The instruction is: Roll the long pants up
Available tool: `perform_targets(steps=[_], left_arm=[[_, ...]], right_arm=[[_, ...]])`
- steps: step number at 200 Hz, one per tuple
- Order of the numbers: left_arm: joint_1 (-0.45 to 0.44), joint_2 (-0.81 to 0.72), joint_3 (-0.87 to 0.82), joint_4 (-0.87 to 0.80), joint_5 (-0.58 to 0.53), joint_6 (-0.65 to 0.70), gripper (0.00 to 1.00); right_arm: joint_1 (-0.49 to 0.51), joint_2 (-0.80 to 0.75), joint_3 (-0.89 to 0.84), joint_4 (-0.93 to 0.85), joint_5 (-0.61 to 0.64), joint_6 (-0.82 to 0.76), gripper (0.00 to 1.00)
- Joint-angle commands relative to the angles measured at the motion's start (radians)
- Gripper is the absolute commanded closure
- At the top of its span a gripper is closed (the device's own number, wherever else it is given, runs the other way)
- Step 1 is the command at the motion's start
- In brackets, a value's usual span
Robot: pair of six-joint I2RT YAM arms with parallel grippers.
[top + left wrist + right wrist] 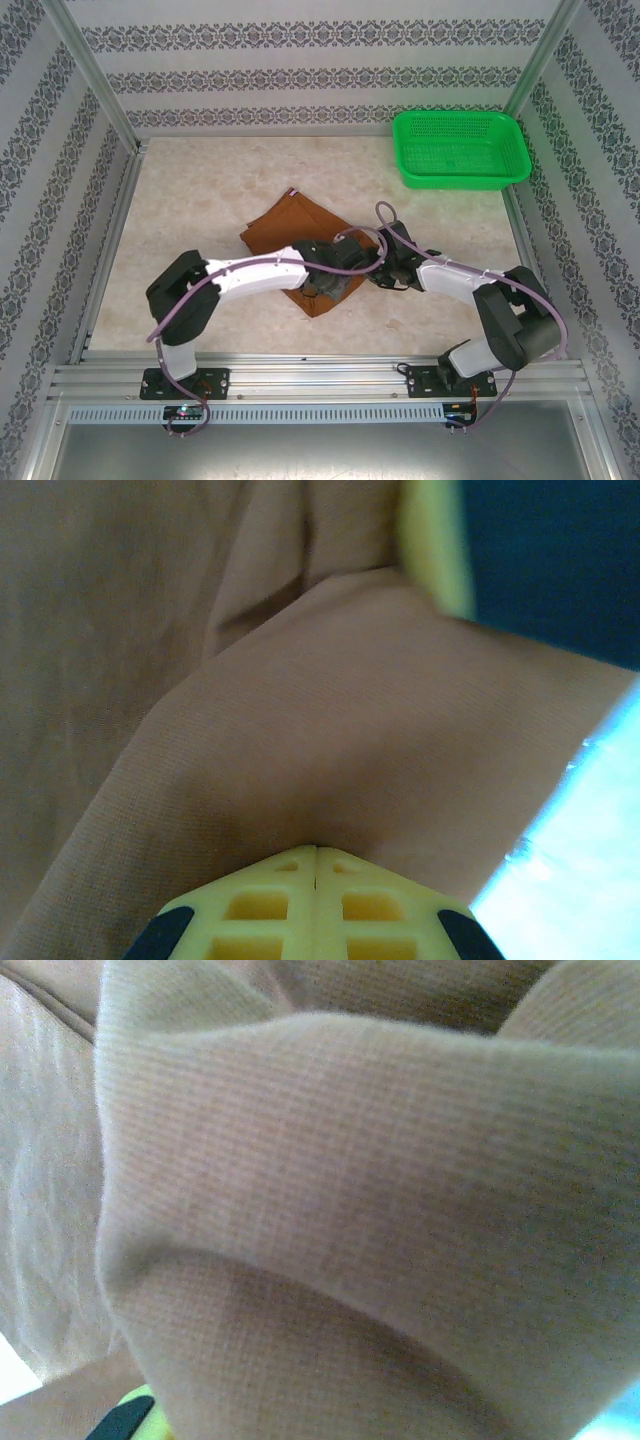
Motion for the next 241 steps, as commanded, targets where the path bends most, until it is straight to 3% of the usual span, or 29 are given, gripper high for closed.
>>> perform_targets(steps=[1, 41, 54, 79, 97, 125, 137, 155, 161, 185, 241], left_arm=[[0.133, 0.077, -0.087, -0.009, 0.118, -0.143, 0.96], [0.158, 0.146, -0.179, 0.065, 0.290, -0.160, 0.96], [0.129, 0.092, -0.178, 0.061, 0.257, -0.132, 0.96], [0.012, -0.056, -0.173, 0.009, -0.039, -0.054, 0.95], [-0.071, -0.087, -0.157, -0.036, -0.234, -0.018, 0.88], [-0.222, 0.017, -0.110, -0.123, -0.567, 0.038, 0.84], [-0.287, 0.067, -0.096, -0.153, -0.711, 0.031, 0.77], [-0.343, 0.104, -0.080, -0.179, -0.819, 0.006, 0.71], [-0.354, 0.099, -0.079, -0.169, -0.824, 0.008, 0.64], [-0.363, 0.056, -0.066, -0.121, -0.734, 0.047, 0.54], [-0.387, 0.011, 0.062, -0.155, -0.720, 0.108, 0.55]], right_arm=[[0.012, 0.035, -0.025, -0.095, 0.024, -0.007, 1.00], [0.012, 0.021, -0.026, -0.112, 0.031, -0.006, 1.00], [0.012, 0.021, -0.024, -0.114, 0.029, -0.007, 1.00], [0.012, 0.021, -0.023, -0.123, 0.035, -0.010, 1.00], [0.012, 0.032, -0.022, -0.111, 0.030, -0.007, 1.00], [0.014, 0.060, -0.018, -0.088, 0.012, 0.002, 1.00], [0.016, 0.067, -0.017, -0.081, 0.006, 0.002, 1.00], [0.019, 0.074, -0.017, -0.080, -0.003, 0.001, 1.00], [0.020, 0.074, -0.016, -0.080, -0.004, 0.001, 1.00], [0.022, 0.076, -0.012, -0.085, -0.006, -0.005, 1.00], [0.035, 0.052, -0.006, -0.111, -0.004, -0.010, 1.00]])
